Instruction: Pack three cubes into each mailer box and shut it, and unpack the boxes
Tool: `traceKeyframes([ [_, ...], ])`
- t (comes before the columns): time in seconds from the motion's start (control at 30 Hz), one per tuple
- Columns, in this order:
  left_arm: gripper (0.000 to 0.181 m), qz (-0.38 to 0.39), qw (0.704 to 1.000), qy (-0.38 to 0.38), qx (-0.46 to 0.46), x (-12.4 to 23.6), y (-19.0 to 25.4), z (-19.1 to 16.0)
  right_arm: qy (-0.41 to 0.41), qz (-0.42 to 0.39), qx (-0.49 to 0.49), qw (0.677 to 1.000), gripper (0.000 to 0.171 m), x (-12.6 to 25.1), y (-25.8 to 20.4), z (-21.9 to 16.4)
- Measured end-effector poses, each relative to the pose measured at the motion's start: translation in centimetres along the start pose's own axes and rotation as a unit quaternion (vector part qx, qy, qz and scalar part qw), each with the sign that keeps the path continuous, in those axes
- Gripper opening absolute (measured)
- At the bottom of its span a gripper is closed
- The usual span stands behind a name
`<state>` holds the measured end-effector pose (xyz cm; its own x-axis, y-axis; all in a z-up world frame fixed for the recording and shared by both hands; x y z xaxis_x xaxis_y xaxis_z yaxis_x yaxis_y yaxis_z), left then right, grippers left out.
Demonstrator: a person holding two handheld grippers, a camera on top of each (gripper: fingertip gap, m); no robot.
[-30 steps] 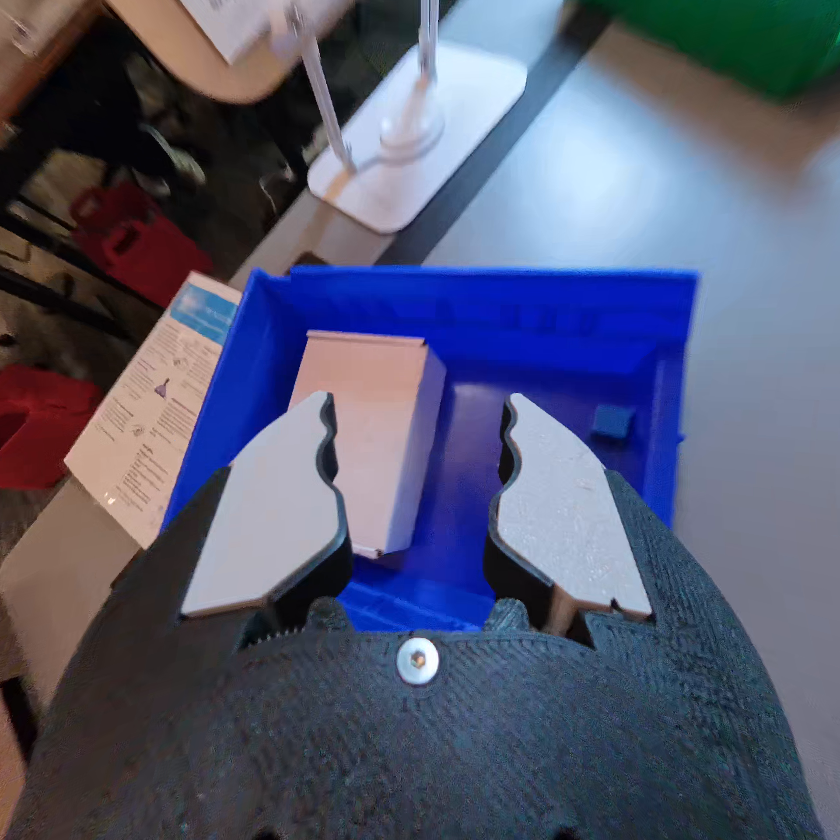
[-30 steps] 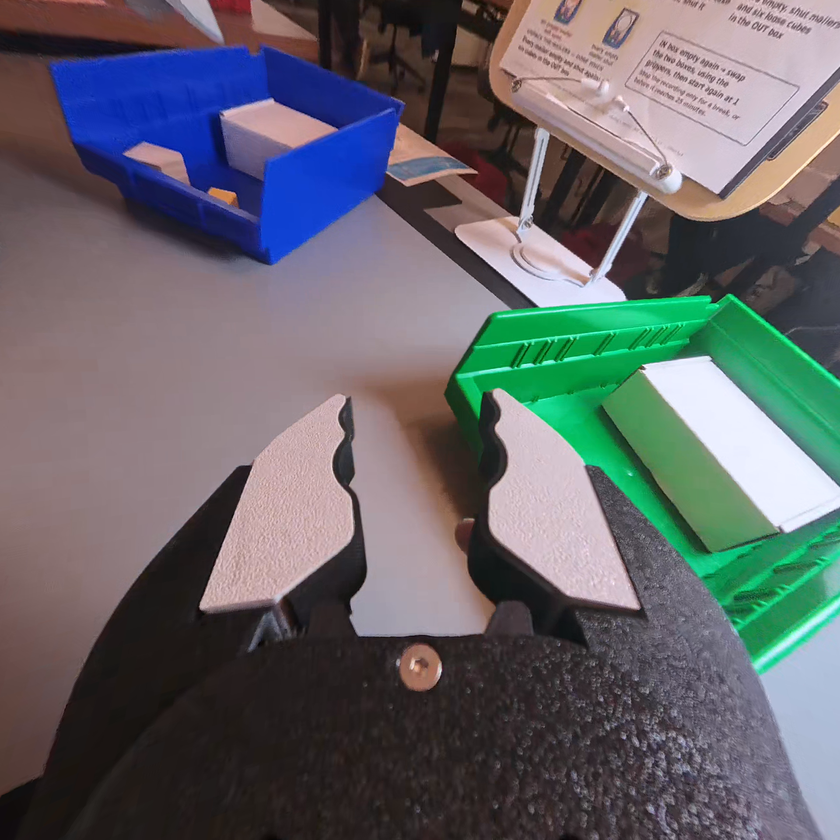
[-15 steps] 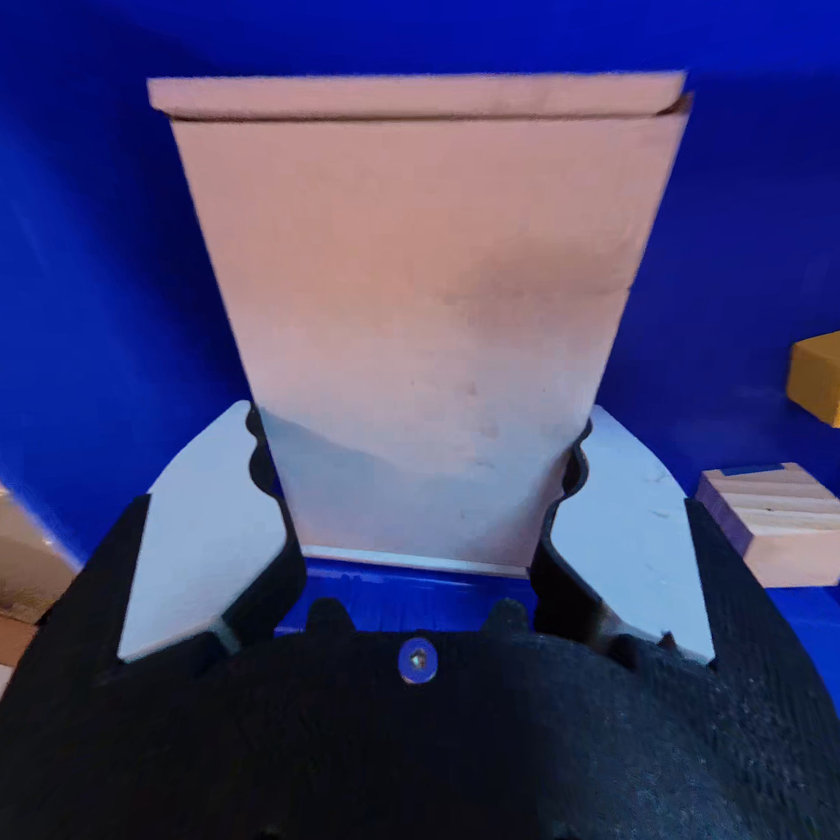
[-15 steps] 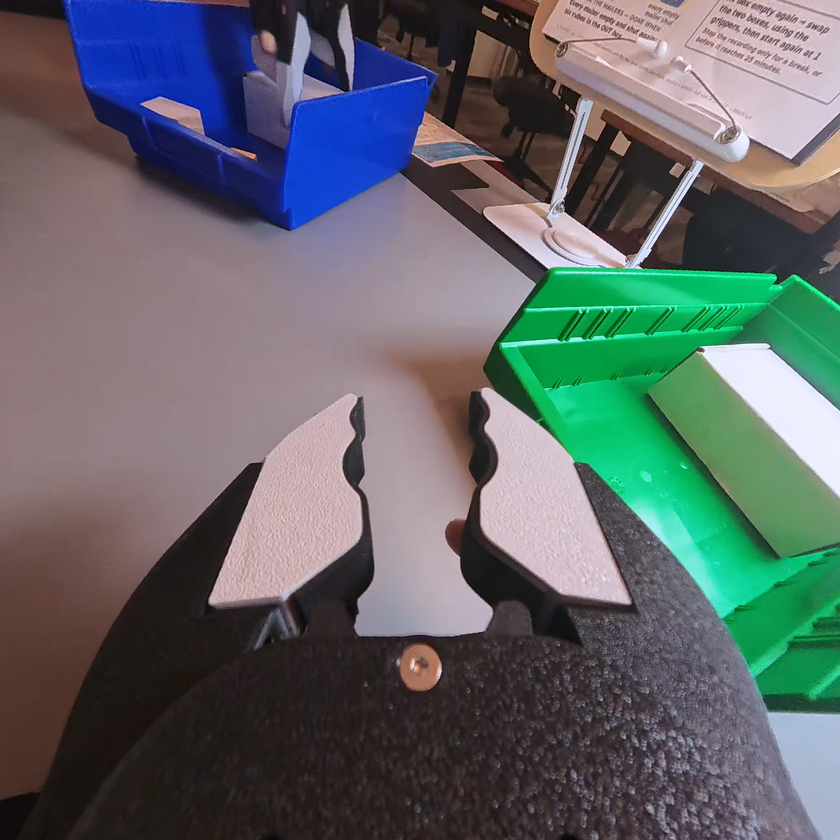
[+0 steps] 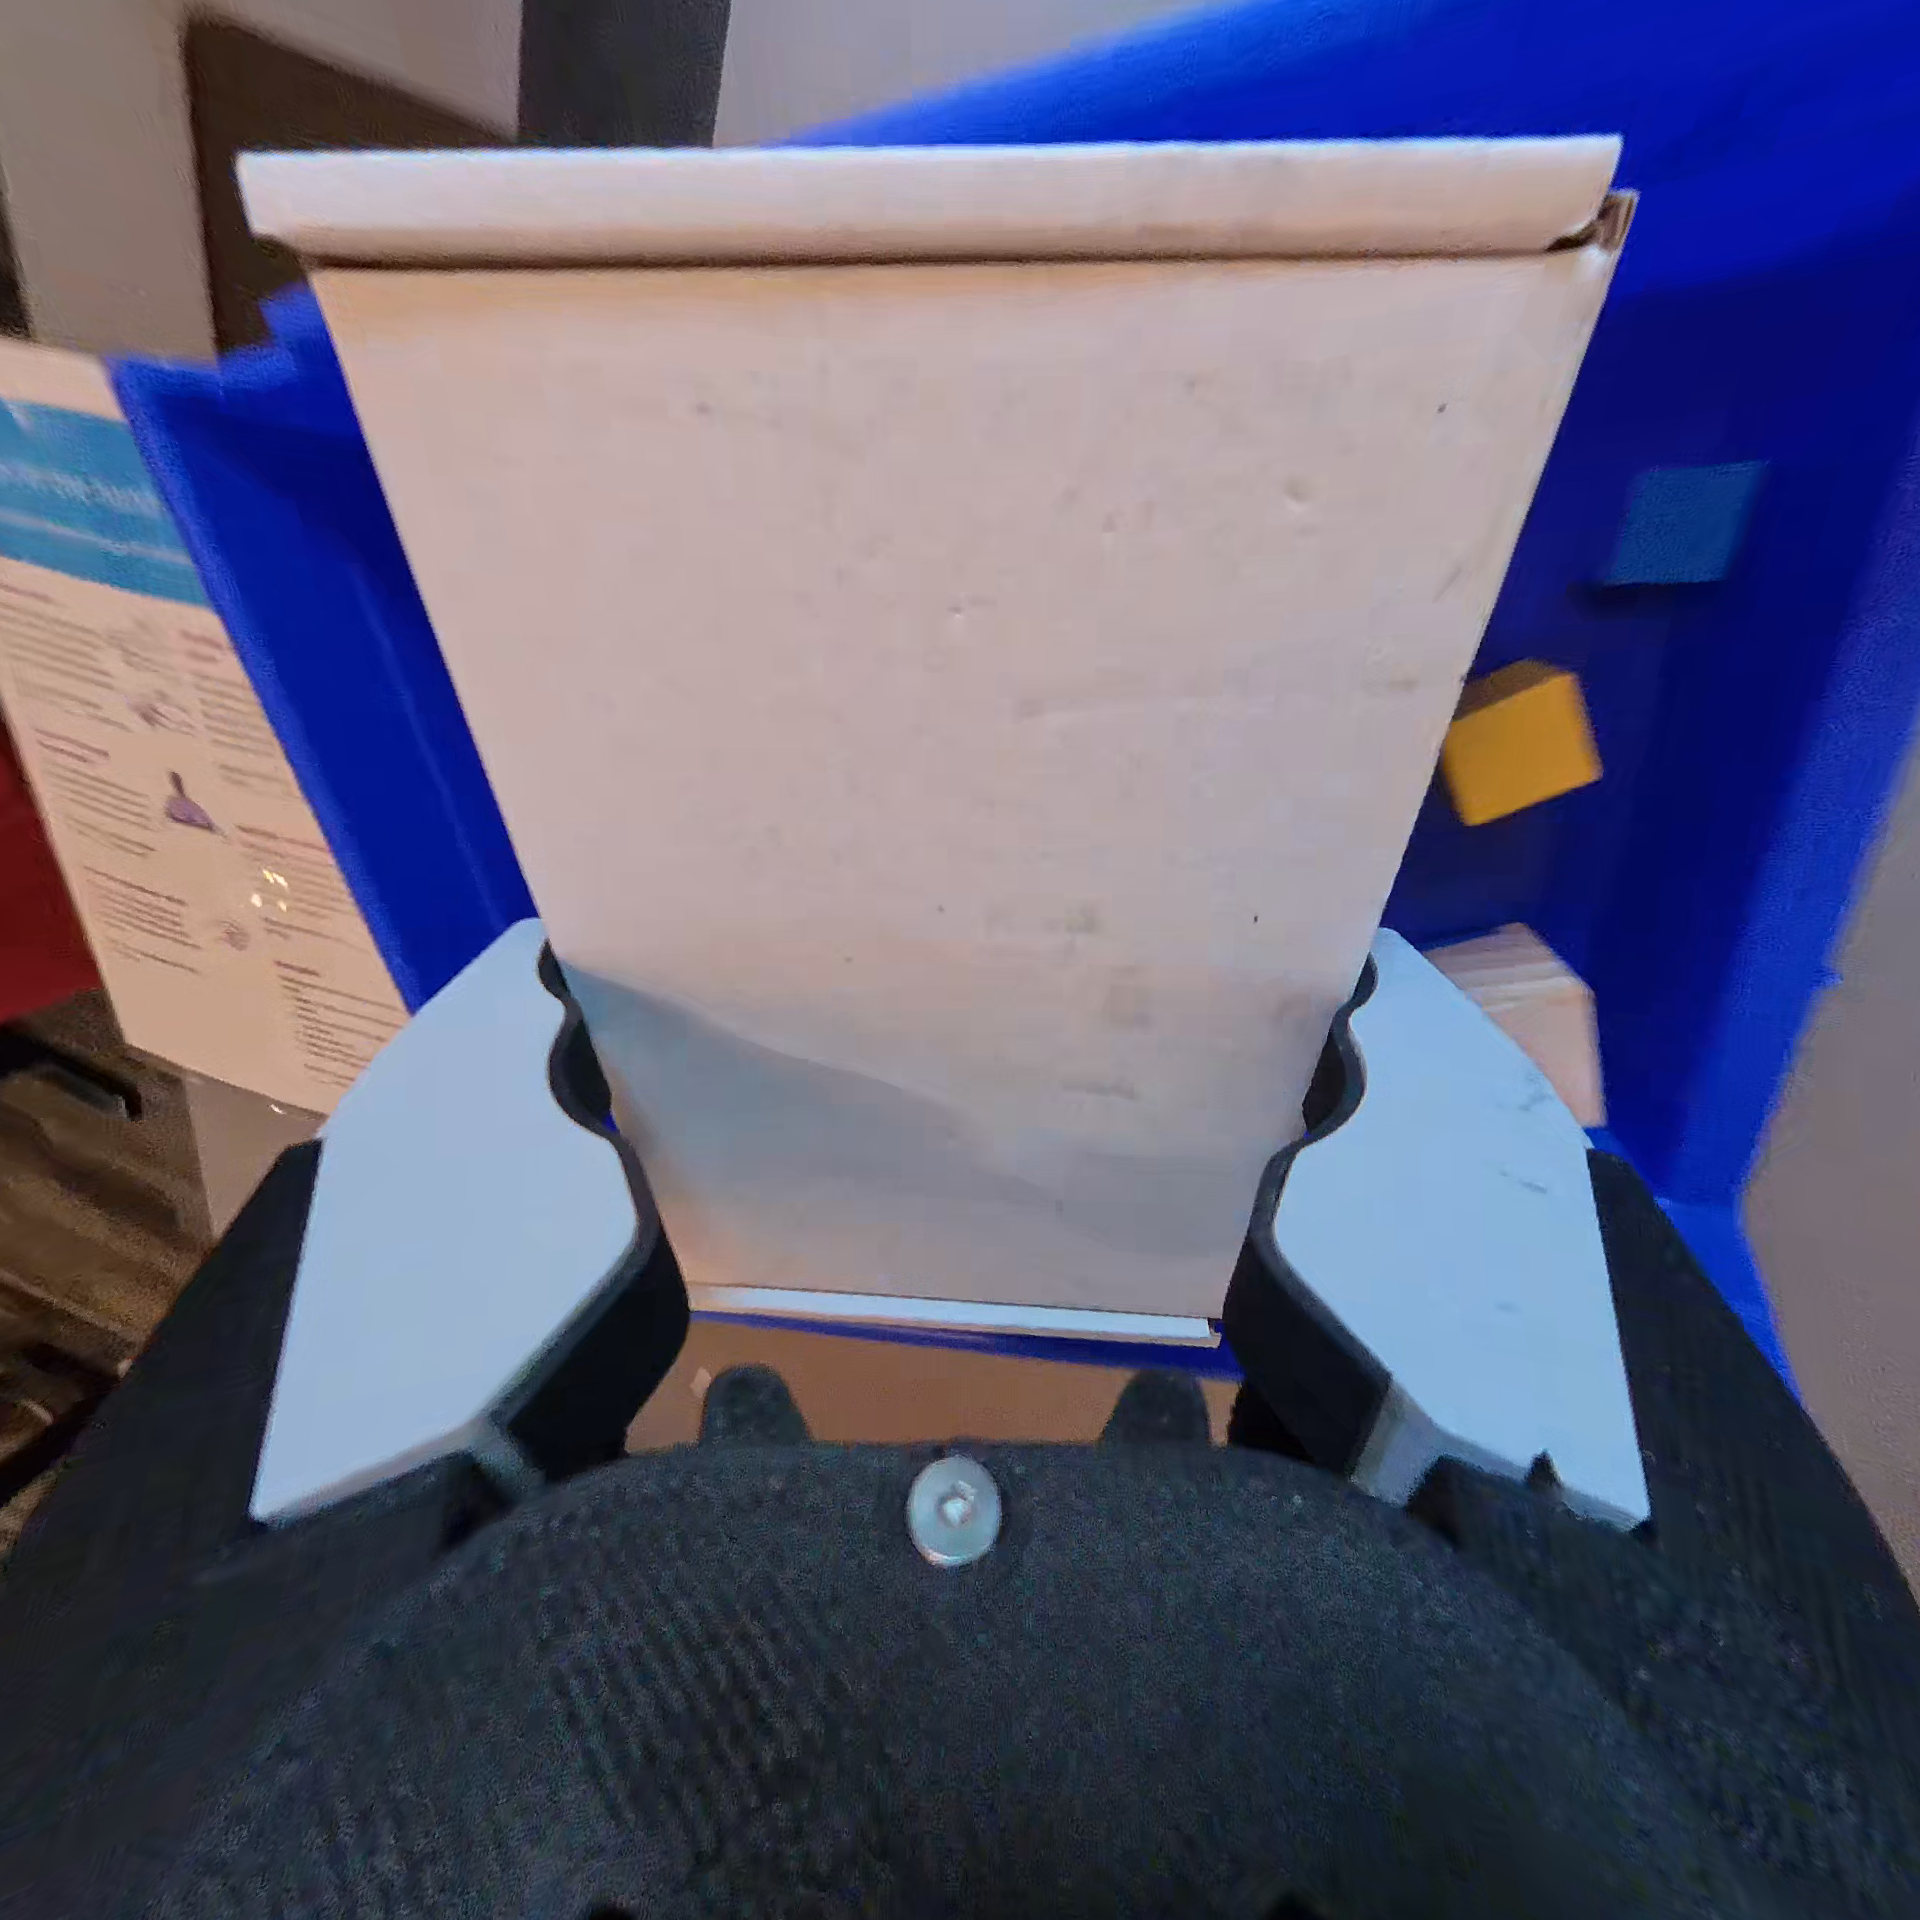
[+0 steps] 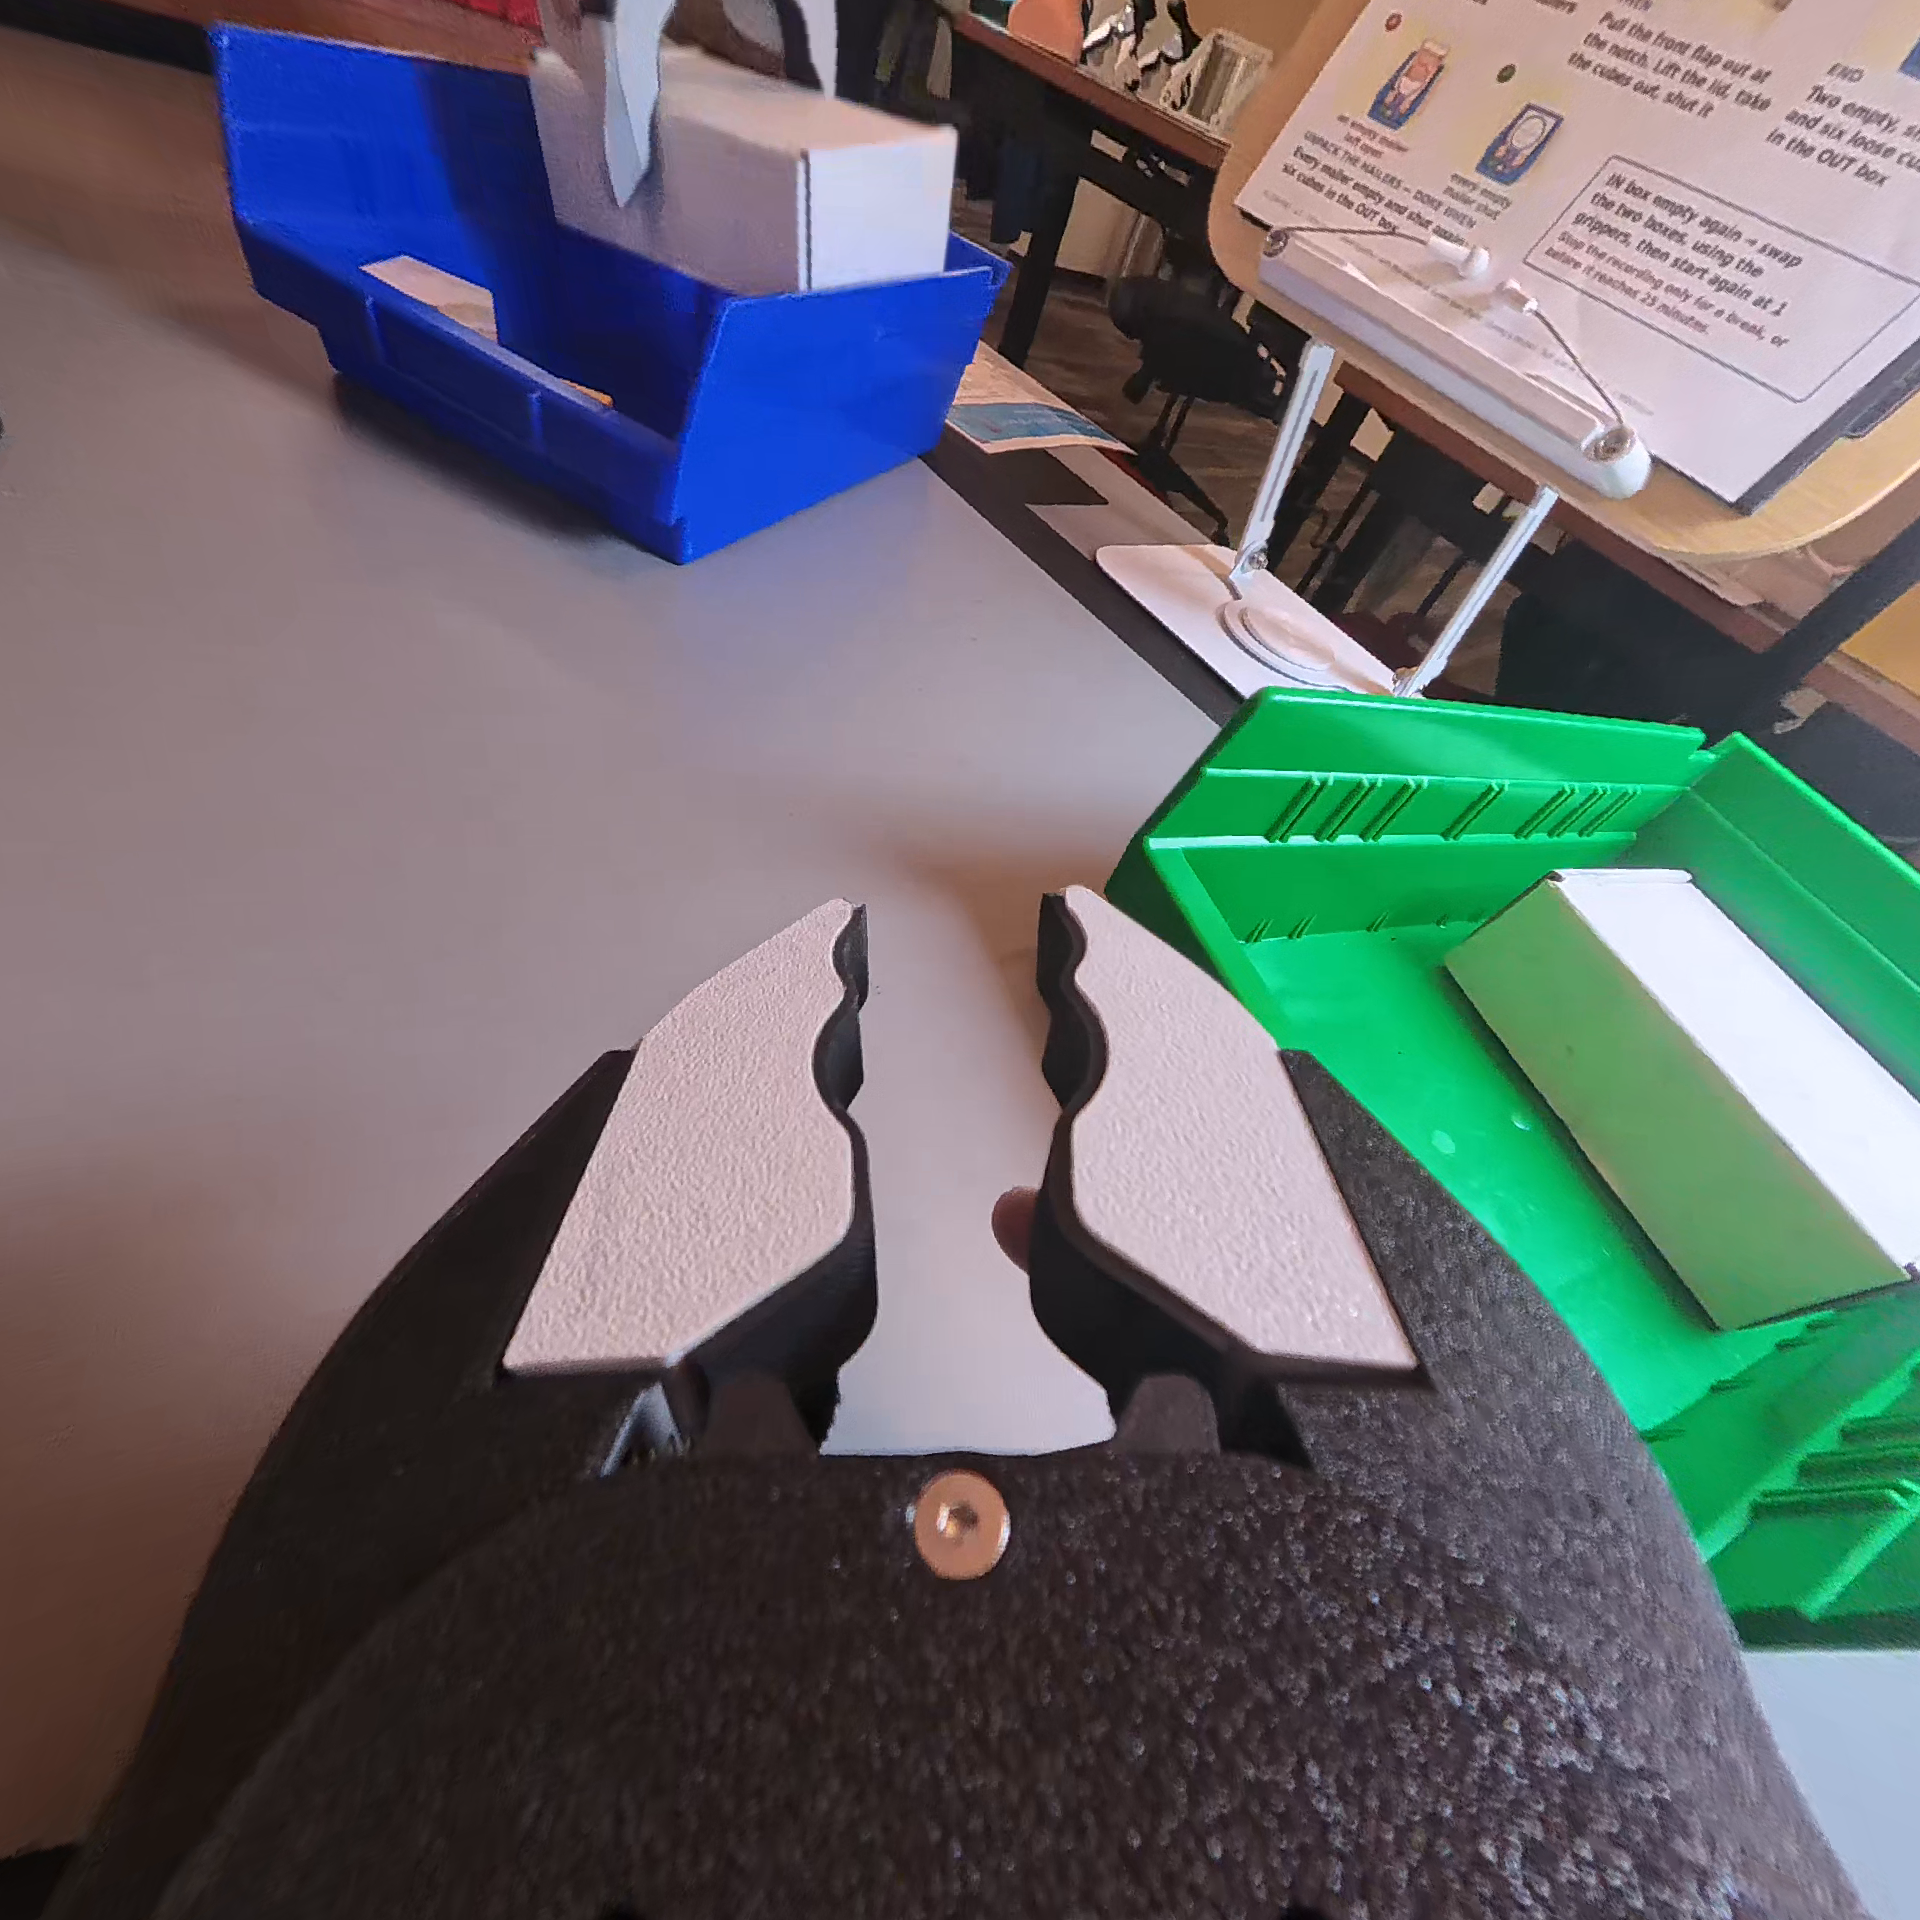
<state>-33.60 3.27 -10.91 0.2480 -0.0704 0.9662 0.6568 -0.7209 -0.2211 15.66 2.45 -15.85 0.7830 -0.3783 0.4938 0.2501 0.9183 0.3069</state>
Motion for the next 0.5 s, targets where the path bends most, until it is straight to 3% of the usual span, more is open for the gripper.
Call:
traceKeyframes([
  [0.13,0.133,-0.008,0.994,0.094,-0.052,6.4,5.5,1.8,0.006,-0.007,0.041,0.999,0.040,-0.4,-1.1,0.9],
  [0.23,0.133,-0.039,0.981,0.147,-0.119,9.0,11.4,4.2,0.015,-0.023,0.113,0.993,0.051,-0.9,-2.5,2.7],
  [0.37,0.133,-0.096,0.957,0.186,-0.202,8.9,19.0,7.9,0.054,-0.057,0.256,0.964,0.052,-1.0,-5.0,6.3],
  [0.5,0.132,-0.152,0.939,0.193,-0.242,6.8,24.1,11.3,0.075,-0.078,0.403,0.909,0.072,-0.6,-8.4,9.0],
])
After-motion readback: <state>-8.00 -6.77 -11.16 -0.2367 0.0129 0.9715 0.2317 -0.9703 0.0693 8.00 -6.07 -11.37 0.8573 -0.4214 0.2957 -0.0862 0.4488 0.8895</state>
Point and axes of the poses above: each gripper's, where its closed fingertips meet, x back along the fingers, z out of its top, y = z × x across the jaws, the point moved 7 cm from there along x, back along the fingers, and after that the axes turned 14 degrees about -y, right-handed, at the moved point
